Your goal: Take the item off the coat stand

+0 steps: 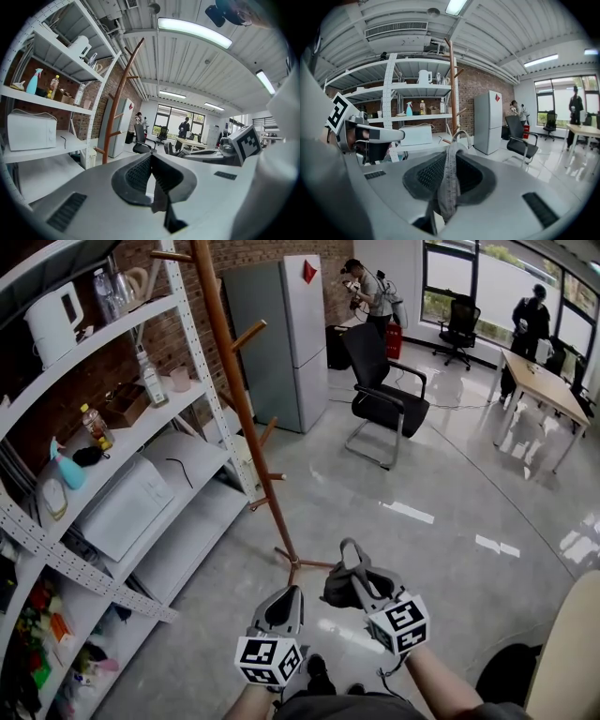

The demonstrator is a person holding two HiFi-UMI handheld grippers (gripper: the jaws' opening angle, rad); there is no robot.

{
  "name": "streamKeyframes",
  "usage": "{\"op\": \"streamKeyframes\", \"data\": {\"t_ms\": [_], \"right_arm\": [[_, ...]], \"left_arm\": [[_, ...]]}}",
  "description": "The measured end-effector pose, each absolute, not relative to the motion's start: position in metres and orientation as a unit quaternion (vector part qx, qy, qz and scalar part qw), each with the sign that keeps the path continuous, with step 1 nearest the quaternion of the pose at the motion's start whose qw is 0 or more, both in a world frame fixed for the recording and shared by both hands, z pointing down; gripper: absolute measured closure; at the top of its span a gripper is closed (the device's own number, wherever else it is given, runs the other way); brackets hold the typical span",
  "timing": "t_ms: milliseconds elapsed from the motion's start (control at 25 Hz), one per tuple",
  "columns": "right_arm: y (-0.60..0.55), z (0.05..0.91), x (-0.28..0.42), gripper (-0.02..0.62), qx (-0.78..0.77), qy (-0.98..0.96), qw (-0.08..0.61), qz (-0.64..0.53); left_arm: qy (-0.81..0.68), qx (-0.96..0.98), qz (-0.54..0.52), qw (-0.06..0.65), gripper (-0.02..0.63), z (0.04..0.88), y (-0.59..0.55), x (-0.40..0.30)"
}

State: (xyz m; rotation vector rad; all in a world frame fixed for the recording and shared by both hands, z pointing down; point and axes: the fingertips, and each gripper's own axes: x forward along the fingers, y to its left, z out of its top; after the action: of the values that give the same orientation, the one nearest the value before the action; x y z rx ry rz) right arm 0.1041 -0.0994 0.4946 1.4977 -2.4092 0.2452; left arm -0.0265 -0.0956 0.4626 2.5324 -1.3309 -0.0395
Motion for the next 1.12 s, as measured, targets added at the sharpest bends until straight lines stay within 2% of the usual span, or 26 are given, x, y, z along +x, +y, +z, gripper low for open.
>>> {"op": "streamKeyframes", "data": {"t_ms": [1120], "right_arm": [[-0.003,0.497,0.132,0.534,0.505,-0.847,0.146,0.083]], "left_arm": [[-0.466,0.874,-0.015,0.134,0.600,0.460,0.001,0.008]]}}
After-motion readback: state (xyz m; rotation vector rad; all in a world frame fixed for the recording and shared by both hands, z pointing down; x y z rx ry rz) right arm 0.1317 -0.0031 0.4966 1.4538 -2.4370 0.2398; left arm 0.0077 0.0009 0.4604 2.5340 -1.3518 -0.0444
